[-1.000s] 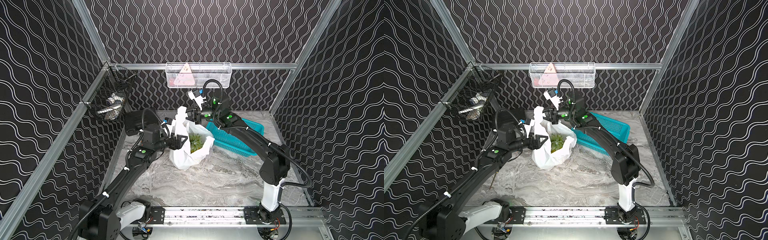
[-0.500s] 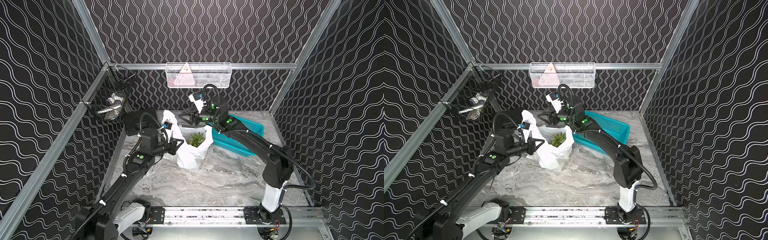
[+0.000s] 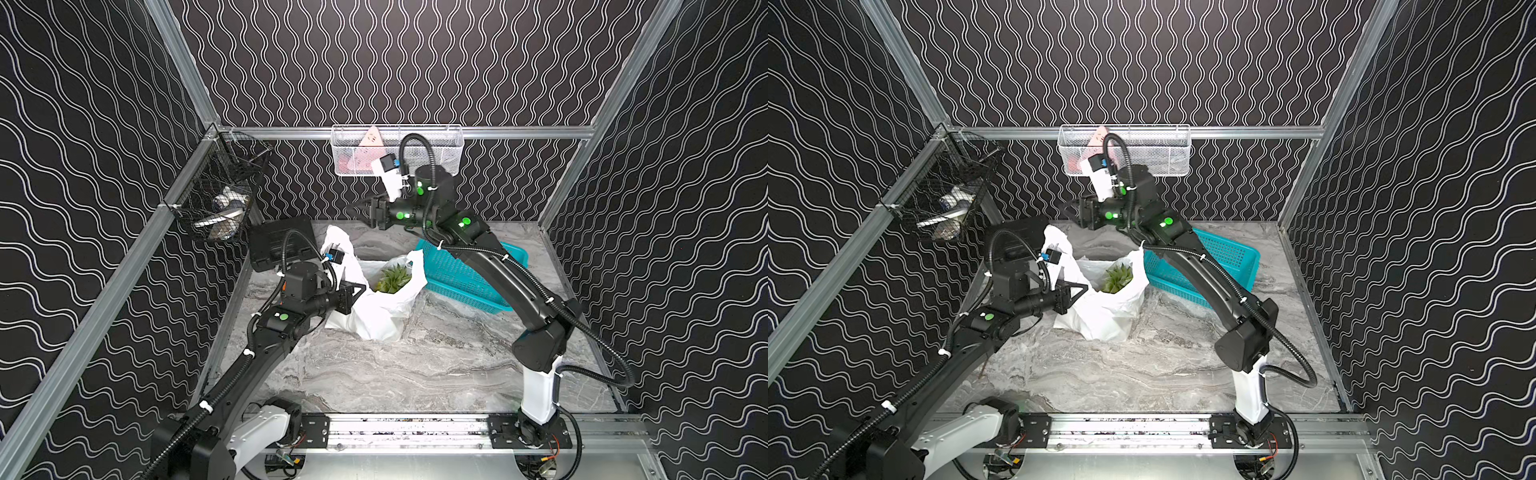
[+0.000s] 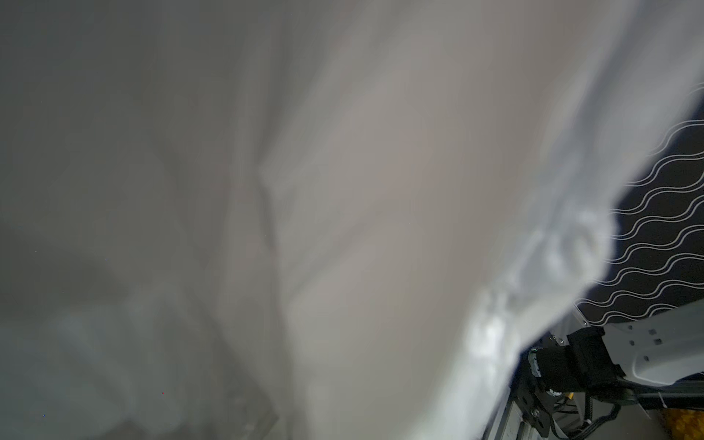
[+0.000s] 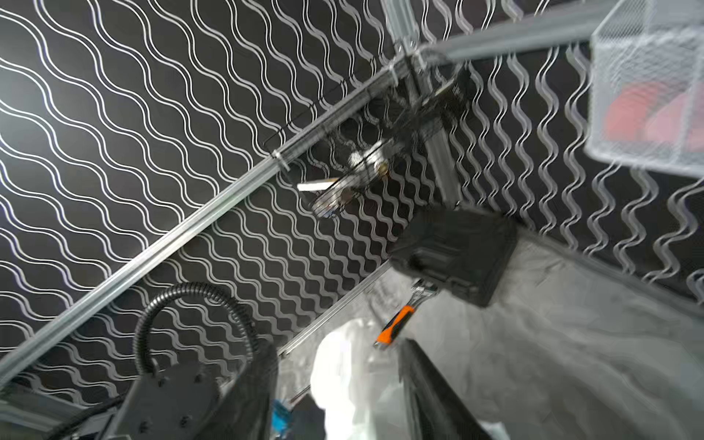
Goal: Place the pineapple into a plastic bag & tie a knot
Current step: Adjust the plastic bag at the center of the board.
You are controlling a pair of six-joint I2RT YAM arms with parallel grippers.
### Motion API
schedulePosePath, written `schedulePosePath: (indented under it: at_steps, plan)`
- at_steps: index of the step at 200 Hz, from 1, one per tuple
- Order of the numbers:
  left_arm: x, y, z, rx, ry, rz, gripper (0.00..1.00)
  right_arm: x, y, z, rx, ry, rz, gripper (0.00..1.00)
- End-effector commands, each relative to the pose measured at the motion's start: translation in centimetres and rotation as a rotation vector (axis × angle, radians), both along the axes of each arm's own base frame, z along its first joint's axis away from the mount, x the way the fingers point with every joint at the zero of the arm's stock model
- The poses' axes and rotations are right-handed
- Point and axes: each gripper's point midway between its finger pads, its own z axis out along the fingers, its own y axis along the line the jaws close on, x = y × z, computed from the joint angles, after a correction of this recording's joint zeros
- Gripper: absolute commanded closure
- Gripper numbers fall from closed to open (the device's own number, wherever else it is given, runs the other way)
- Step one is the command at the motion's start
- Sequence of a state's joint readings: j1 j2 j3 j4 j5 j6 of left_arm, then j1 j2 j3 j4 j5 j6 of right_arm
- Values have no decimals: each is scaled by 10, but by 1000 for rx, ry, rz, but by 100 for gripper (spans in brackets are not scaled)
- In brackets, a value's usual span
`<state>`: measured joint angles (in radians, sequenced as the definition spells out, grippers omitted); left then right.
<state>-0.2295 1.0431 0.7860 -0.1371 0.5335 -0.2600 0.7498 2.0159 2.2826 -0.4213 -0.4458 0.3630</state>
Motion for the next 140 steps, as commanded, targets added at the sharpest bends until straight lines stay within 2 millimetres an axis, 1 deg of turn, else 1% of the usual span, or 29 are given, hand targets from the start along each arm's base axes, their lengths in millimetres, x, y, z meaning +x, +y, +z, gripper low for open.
schedulePosePath:
  at_steps: [1,8,19,46,77,89,100,118,126,140]
  plan:
    - [4,-1,9,0,-54,-6,100,2,-14,-82,-219,318,-119,40]
    - [3,-2,7,-6,-47,-11,100,-2,-12,-86,-233,325,-116,38]
    - [1,-3,4,-12,-34,-15,100,-8,-9,-85,-231,332,-103,35]
    - [-3,-5,-3,-10,-15,-25,100,-21,0,-68,-161,343,-38,26]
    - [-5,-8,-7,7,-5,-37,100,-28,0,-41,-92,328,-21,25]
    - [-5,-9,-9,16,-3,-40,100,-33,3,-36,-92,317,-6,25]
    - [-6,-11,-9,16,-3,-46,100,-37,7,-42,-121,316,-2,24]
    - [-7,-16,-10,12,-4,-58,100,-34,17,-67,-170,353,5,23]
    - [-8,-17,-11,15,-1,-63,100,-32,21,-74,-176,365,12,23]
    - [-9,-18,-13,27,4,-66,100,-34,27,-79,-182,370,28,23]
